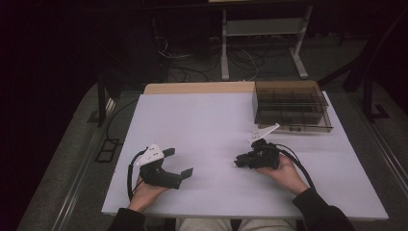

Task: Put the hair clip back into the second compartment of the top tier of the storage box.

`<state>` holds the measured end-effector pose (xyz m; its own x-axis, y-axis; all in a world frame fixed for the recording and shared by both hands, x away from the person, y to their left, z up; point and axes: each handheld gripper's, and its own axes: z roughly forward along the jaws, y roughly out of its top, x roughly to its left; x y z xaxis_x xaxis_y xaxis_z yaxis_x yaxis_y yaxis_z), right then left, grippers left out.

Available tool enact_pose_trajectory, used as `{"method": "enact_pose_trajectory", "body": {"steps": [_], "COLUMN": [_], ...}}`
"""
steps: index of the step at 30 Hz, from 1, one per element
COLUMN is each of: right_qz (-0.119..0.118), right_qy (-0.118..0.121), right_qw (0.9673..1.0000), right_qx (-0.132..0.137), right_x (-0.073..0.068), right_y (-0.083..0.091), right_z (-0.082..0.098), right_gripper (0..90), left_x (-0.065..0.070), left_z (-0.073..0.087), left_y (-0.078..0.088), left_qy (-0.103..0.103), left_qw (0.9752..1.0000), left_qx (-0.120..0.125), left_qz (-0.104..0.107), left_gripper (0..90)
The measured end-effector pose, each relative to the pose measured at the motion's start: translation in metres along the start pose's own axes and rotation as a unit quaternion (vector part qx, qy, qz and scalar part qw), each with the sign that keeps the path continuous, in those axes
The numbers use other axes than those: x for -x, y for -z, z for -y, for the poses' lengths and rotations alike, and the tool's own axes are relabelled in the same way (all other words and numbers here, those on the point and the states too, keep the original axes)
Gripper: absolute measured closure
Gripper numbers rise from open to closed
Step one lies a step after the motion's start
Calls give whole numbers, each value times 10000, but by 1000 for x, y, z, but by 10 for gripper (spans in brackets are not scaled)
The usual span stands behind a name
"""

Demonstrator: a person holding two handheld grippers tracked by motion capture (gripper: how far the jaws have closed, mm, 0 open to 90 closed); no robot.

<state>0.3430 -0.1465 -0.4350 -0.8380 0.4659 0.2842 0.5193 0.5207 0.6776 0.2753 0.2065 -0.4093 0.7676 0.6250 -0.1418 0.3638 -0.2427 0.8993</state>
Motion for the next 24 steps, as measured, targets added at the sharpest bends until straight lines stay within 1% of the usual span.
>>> {"method": "enact_pose_trajectory", "body": {"steps": [3, 10, 17, 24], "right_qz": [-71, -121, -136, -112], "right_qy": [-88, -263, -372, -409], "right_qw": [9999, 9996, 9992, 9991], "right_qx": [3, 14, 4, 36], "right_x": [1, 3, 5, 6], "right_y": [3, 13, 24, 33], "right_z": [0, 0, 1, 1], "right_gripper": [727, 726, 726, 726], "left_x": [0, 0, 0, 0], "left_z": [0, 0, 0, 0], "left_y": [0, 0, 1, 1], "left_qy": [4, 5, 12, 9], "left_qw": [10000, 10000, 10000, 10000], "left_qx": [1, 3, 17, 13], "left_qz": [-5, -16, -22, -26], "left_gripper": [0, 0, 0, 0]}}
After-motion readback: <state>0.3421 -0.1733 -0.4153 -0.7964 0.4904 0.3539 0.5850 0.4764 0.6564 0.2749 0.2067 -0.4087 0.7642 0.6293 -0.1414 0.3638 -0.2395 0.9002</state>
